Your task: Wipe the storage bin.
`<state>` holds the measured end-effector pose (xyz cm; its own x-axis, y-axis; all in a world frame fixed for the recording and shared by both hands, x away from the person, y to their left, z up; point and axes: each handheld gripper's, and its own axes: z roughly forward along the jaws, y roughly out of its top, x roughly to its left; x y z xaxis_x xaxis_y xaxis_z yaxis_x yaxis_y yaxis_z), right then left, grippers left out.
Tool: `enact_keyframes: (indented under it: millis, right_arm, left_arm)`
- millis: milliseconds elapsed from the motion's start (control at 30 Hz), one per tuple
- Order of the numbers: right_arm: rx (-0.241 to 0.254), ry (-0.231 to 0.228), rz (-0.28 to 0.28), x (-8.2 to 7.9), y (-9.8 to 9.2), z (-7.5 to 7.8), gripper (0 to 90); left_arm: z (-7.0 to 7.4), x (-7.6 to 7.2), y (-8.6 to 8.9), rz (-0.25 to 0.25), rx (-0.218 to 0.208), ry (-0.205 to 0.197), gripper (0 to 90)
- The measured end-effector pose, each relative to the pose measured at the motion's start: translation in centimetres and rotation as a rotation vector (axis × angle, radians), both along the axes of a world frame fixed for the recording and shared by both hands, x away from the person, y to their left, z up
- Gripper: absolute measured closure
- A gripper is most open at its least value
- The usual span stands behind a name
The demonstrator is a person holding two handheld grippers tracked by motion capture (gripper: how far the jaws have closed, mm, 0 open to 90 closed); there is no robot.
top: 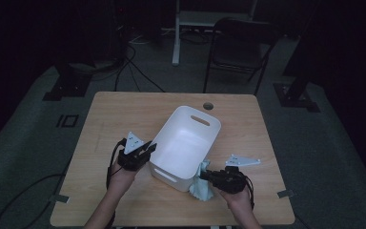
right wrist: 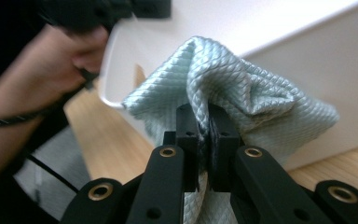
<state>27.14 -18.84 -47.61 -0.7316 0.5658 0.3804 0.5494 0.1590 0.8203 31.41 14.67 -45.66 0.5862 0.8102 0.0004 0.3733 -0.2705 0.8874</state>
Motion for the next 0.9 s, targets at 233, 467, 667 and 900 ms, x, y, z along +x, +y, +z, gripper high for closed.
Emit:
enact_keyframes:
  millis: [233,467,667,900]
  right_arm:
    - [-0.028,0.039,-0.019,0.8,0.0,-1.7,85.3]
    - [-0.057,0.099,-0.057,2.0,-0.2,-3.9,85.3]
    - [-0.105,0.153,-0.085,3.2,-0.3,-5.8,85.3]
    - [-0.128,0.158,-0.073,2.9,-0.1,-5.4,85.3]
  left_arm:
    - [0.0,0.1,0.0,-0.015,0.007,0.001,80.2]
    - [0.0,0.0,0.0,-0.012,0.008,0.001,79.9]
    - [0.1,0.1,0.2,-0.014,-0.003,0.01,79.8]
    - [0.0,0.1,0.0,0.032,-0.009,0.018,81.5]
